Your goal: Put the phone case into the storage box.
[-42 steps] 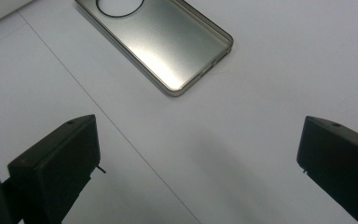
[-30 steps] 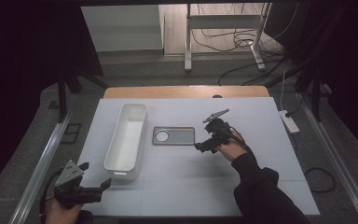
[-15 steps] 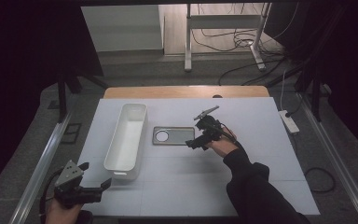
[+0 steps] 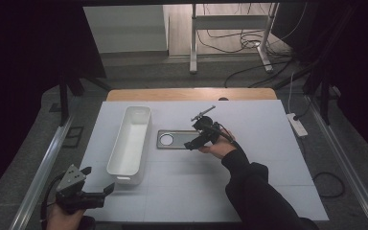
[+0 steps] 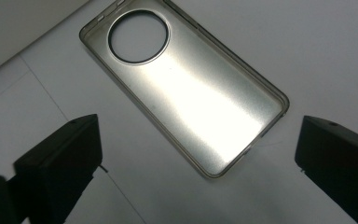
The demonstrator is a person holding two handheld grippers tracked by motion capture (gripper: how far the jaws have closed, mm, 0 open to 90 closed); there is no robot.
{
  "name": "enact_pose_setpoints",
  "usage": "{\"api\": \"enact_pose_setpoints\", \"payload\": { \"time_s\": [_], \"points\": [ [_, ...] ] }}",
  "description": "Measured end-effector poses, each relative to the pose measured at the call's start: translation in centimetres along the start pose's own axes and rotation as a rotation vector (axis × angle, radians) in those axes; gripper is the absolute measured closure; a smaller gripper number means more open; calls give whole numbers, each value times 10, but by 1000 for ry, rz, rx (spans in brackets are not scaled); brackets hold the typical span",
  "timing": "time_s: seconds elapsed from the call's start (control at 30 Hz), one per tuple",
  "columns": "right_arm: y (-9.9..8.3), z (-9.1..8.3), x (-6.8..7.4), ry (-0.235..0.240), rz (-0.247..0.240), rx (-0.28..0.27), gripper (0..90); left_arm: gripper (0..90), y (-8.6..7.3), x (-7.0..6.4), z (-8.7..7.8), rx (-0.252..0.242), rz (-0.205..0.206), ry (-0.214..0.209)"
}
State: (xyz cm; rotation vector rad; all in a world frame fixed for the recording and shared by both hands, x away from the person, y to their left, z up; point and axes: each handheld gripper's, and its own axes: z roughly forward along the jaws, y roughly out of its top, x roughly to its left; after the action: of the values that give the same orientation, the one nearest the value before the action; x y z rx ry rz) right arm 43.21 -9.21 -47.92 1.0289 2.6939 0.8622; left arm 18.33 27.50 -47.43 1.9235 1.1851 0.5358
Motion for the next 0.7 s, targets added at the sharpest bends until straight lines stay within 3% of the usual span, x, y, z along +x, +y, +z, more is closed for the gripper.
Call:
{"api": "enact_pose_setpoints", "payload": {
  "time_s": [0.07, 0.2, 0.23, 0.5, 0.53, 0.7],
  "points": [
    [1, 1, -1, -4, 3, -4, 106, 11, 0, 0, 0, 0, 0, 0],
    [2, 3, -2, -2, 0, 7, 323, 11, 0, 0, 0, 0, 0, 0],
    [2, 3, -2, -2, 0, 7, 323, 11, 0, 0, 0, 0, 0, 0],
    [0, 9, -6, 22, -42, 49, 867, 11, 0, 0, 0, 1, 2, 0],
    [0, 10, -6, 30, -39, 50, 900, 11, 0, 0, 0, 0, 2, 0],
    [-2, 16, -7, 20, -45, 66, 900, 12, 0, 0, 0, 1, 3, 1]
  ]
}}
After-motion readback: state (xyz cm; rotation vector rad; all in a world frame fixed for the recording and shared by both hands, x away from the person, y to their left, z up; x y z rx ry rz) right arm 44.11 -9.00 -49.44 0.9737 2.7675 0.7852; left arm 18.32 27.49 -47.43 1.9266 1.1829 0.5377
